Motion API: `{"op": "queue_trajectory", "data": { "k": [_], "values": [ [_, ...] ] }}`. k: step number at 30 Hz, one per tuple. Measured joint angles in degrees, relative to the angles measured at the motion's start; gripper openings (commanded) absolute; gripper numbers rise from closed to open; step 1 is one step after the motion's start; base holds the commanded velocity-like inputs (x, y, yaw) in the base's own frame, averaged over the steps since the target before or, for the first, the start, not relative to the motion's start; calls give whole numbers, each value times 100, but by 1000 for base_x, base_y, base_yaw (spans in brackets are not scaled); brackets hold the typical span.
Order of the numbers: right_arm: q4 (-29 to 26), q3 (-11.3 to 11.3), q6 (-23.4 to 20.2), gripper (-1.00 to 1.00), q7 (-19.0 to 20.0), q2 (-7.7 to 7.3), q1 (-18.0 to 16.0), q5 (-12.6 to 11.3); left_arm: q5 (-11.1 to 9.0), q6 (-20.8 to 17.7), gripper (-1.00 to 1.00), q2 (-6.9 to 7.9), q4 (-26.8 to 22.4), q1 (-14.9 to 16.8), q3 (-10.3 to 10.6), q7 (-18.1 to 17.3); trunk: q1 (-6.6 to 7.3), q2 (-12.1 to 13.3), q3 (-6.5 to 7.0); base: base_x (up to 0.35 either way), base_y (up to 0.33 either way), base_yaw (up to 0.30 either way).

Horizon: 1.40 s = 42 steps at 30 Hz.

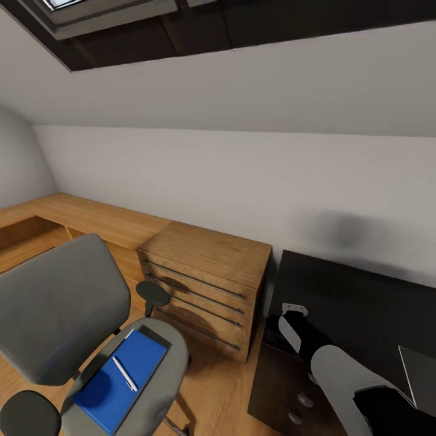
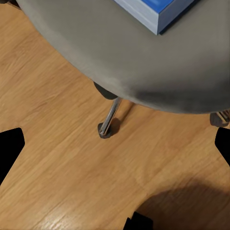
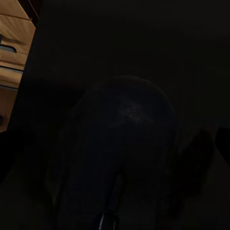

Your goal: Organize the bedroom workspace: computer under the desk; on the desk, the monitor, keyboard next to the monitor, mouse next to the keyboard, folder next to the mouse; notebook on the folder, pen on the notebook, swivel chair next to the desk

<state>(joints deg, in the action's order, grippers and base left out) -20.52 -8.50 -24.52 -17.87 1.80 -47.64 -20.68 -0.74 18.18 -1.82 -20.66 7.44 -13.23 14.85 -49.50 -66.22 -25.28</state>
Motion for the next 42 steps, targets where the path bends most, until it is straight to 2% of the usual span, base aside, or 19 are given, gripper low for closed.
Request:
{"op": "queue_trajectory", "data": {
  "k": [25, 26, 42],
  "values": [
    [-5, 4, -6, 100, -24, 8, 0, 9, -5, 0, 100, 0, 0, 0, -4, 0, 0, 0, 0, 0, 0, 0],
    [-5, 4, -6, -100, -25, 8, 0, 10, -5, 0, 100, 0, 0, 0, -5, 0, 0, 0, 0, 0, 0, 0],
    [-13, -26, -31, -100, -30, 16, -1, 108, -1, 0, 100, 0, 0, 0, -6, 0, 0, 0, 0, 0, 0, 0]
  ]
}}
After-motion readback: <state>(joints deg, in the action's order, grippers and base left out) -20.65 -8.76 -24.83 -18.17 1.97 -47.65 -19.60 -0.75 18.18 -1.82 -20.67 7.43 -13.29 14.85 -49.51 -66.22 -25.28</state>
